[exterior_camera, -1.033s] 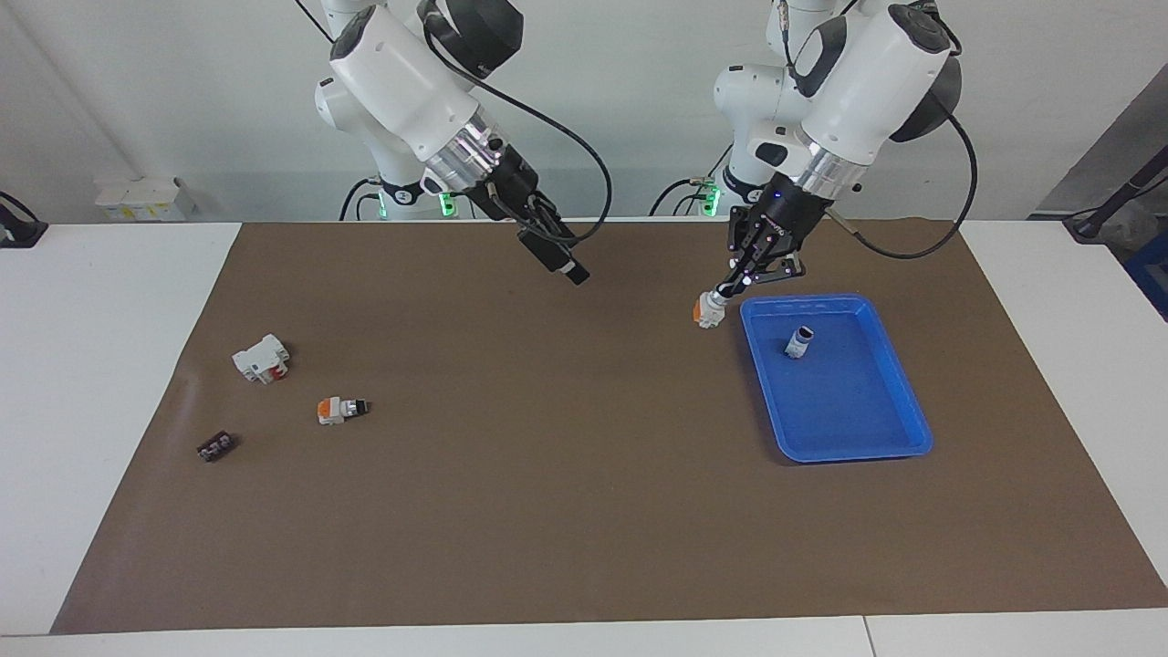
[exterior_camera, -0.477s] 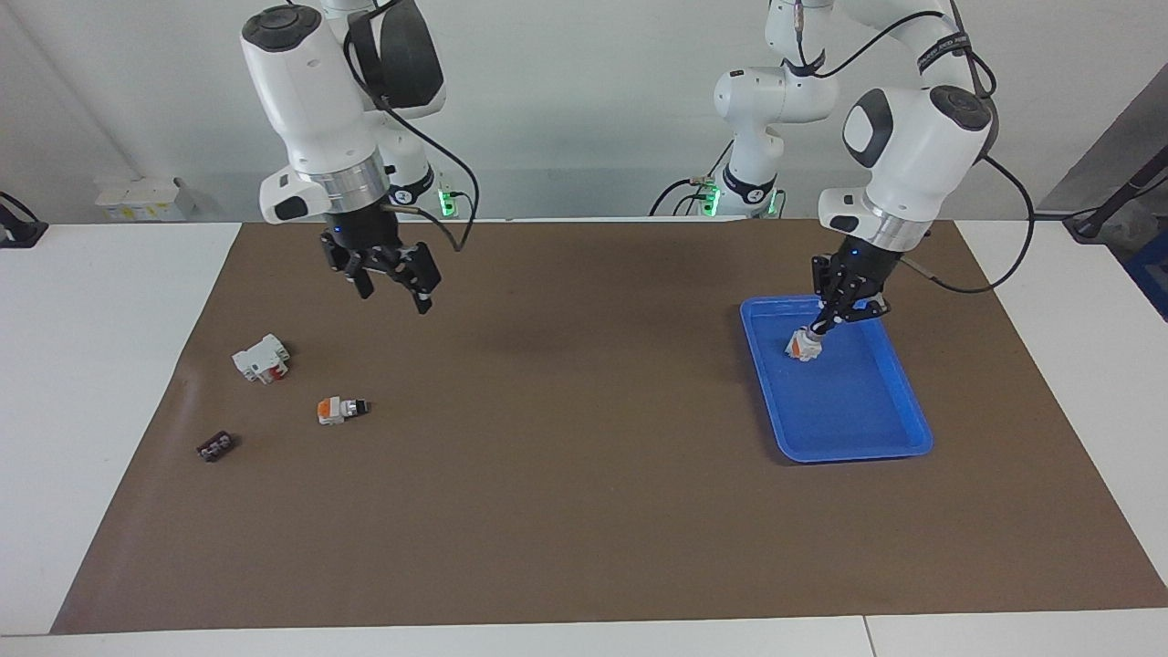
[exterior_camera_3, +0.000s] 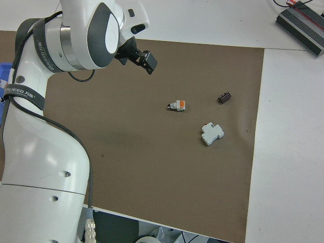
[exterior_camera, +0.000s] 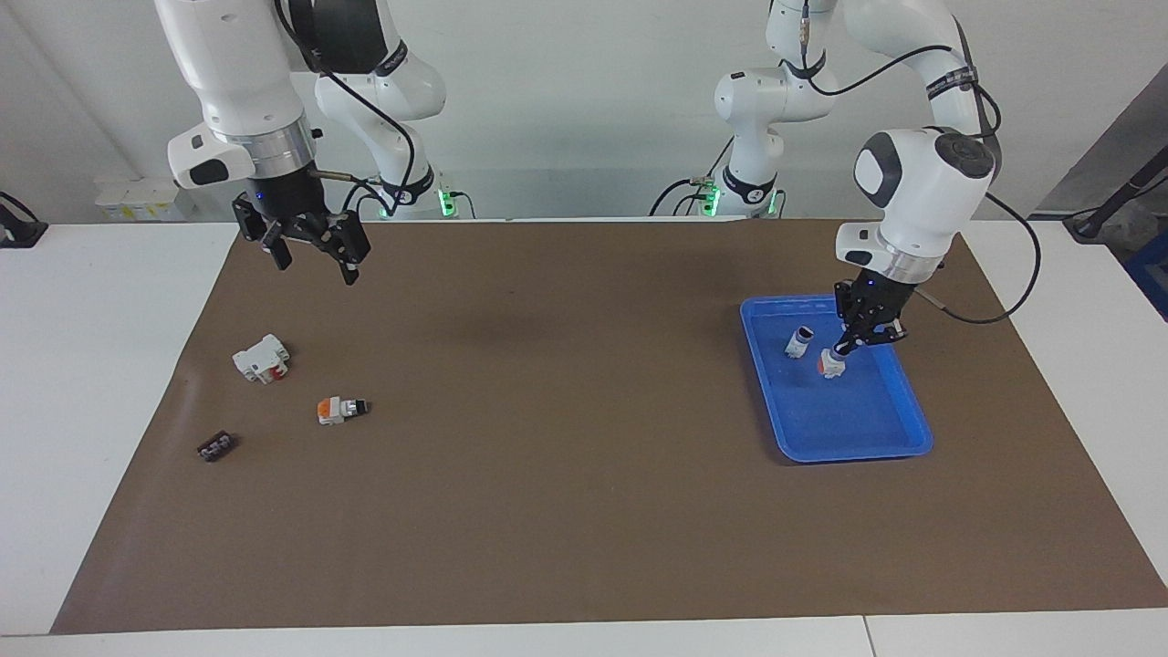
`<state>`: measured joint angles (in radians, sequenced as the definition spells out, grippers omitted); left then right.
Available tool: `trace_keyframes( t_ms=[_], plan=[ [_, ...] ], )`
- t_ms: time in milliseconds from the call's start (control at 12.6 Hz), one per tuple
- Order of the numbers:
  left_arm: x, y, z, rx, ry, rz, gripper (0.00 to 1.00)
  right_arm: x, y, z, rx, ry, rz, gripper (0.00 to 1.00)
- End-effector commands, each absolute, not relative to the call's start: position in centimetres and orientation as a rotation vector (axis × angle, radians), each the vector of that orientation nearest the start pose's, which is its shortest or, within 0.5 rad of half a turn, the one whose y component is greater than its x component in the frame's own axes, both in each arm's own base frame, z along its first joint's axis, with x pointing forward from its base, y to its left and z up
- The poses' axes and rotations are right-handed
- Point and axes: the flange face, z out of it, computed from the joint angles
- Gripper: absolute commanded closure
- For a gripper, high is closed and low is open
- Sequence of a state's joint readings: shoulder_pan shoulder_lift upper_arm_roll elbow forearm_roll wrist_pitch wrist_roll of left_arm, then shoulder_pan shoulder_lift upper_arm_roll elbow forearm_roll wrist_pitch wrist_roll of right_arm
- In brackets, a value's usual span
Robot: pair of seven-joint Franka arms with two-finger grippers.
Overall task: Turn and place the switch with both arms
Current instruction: 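Lower the switch into the tray while the right gripper returns to rest, then open the left gripper to release the switch in the tray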
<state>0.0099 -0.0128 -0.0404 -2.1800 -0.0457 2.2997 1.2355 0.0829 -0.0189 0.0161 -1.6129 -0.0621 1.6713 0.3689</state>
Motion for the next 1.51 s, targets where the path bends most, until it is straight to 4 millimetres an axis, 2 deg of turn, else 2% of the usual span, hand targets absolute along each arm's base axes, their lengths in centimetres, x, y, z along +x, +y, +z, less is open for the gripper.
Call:
trace_keyframes(
  t_ms=[0,79,238,318,397,477,556,715,874,1033,1192,1431],
  plan=[
    [53.0,-0.6,39.4,-2.495,1.785,-0.192,1.0,54.9,4.8,62.8,-3.169,0.379,-0.116,0.0],
    [52.7,-0.4,39.0,-2.504,1.782,-0.18,0.97,54.8,4.5,62.7,-3.17,0.374,-0.108,0.0],
    [52.2,0.0,38.6,-2.533,1.762,-0.158,0.65,54.3,4.0,63.1,-3.18,0.326,-0.04,0.0],
    [52.0,0.0,38.6,-2.547,1.749,-0.15,0.47,54.1,3.1,64.1,-3.173,0.26,-0.003,0.0],
    [51.9,0.0,38.5,-2.6,1.69,-0.136,0.33,54.1,2.1,64.5,-3.175,0.253,0.016,0.0],
    [51.9,0.0,38.7,-2.677,1.58,-0.128,0.12,54.2,2.1,64.1,-3.169,0.256,0.024,0.0],
    [51.9,0.0,38.9,-2.748,1.467,-0.124,0.02,54.2,2.4,64.0,-3.17,0.251,0.024,0.0],
    [52.1,-0.6,39.5,-2.826,1.339,-0.108,0.01,54.2,2.4,64.1,-3.169,0.249,0.017,0.0],
    [51.4,-1.6,40.3,-2.912,1.19,-0.055,0.01,54.5,1.0,63.8,-3.169,0.255,-0.014,0.0],
    [50.7,-3.0,41.3,-2.936,1.171,0.009,0.01,54.7,-0.2,63.5,-3.17,0.227,-0.024,0.0],
    [51.3,-3.6,43.1,-2.94,1.143,-0.024,0.01,54.2,-0.4,62.7,-3.174,0.229,-0.014,0.0],
    [51.5,-5.8,44.9,-3.021,0.888,-0.075,0.01,54.1,-0.6,62.6,-3.188,0.227,-0.016,0.0]
  ],
)
